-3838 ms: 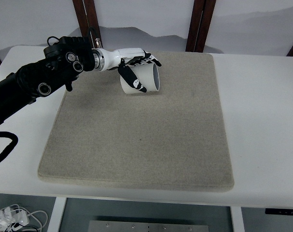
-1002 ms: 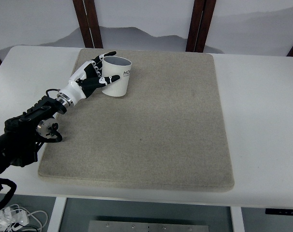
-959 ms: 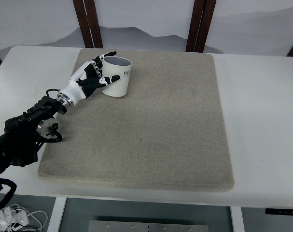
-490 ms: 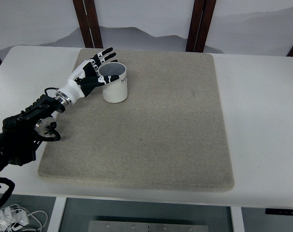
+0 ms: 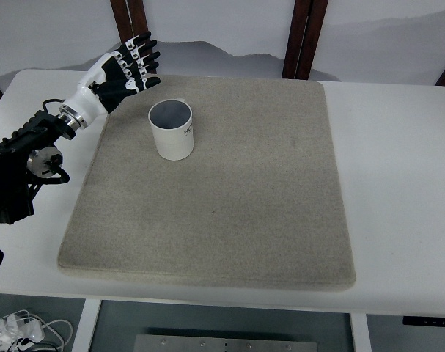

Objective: Flip white cup upright

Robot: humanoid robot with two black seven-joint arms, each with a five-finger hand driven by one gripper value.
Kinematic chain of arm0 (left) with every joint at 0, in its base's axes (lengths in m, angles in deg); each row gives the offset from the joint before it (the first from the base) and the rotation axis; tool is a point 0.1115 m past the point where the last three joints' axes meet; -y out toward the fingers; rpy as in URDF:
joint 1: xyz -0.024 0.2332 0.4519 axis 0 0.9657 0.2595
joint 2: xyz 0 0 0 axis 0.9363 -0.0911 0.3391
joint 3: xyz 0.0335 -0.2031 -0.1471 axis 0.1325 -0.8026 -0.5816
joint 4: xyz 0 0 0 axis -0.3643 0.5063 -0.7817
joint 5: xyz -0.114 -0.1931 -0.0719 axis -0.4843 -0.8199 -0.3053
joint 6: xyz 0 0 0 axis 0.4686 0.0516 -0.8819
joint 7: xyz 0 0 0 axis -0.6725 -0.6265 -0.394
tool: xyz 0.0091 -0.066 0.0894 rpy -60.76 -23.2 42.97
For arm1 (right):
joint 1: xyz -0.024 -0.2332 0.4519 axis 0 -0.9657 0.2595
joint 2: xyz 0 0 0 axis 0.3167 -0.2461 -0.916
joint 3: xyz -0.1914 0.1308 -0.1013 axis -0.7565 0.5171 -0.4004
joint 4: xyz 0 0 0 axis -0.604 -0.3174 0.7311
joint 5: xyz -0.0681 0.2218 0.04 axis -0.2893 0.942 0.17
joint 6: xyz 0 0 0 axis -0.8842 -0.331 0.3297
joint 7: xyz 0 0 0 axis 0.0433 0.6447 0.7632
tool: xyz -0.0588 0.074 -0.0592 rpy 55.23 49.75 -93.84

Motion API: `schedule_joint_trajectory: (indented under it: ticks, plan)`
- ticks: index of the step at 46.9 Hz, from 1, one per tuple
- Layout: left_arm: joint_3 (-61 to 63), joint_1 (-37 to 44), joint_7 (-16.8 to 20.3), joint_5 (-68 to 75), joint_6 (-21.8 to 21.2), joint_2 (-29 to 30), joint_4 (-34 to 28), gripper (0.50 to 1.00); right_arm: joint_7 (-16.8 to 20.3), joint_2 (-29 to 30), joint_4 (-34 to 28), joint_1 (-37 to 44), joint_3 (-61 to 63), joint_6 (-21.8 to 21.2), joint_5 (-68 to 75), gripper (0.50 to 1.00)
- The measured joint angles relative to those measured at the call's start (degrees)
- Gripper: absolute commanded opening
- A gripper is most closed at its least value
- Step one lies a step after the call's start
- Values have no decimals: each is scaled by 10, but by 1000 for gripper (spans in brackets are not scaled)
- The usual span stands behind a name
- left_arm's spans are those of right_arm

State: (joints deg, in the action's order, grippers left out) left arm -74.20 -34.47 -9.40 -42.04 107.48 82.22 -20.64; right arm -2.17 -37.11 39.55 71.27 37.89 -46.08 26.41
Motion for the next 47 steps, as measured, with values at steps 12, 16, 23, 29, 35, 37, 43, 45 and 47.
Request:
schedule_joint_trajectory:
  ticks: [12, 16, 23, 29, 35, 37, 43, 45, 47]
  plan:
    - [0, -36, 0, -69, -5, 0, -8, 994, 0, 0, 0, 0, 0, 0, 0, 952]
    - [0, -47, 0, -95, -6, 0, -12, 994, 0, 0, 0, 0, 0, 0, 0, 952]
    - [-3, -51, 0, -181, -5, 1, -16, 994, 0, 0, 0, 0, 0, 0, 0, 952]
    - [-18, -52, -26, -261, -6, 11, -19, 994, 0, 0, 0, 0, 0, 0, 0, 952]
    - [-59, -50, -131, -301, -8, 16, -20, 994, 0, 0, 0, 0, 0, 0, 0, 952]
    - [-76, -46, -159, -305, -9, 19, -20, 994, 0, 0, 0, 0, 0, 0, 0, 952]
    - [-129, -41, -231, -308, -15, 20, -21, 996, 0, 0, 0, 0, 2, 0, 0, 952]
    - [-140, -40, -251, -308, -21, 20, -25, 996, 0, 0, 0, 0, 2, 0, 0, 952]
    - [-150, -40, -271, -310, -32, 19, -28, 996, 0, 0, 0, 0, 1, 0, 0, 952]
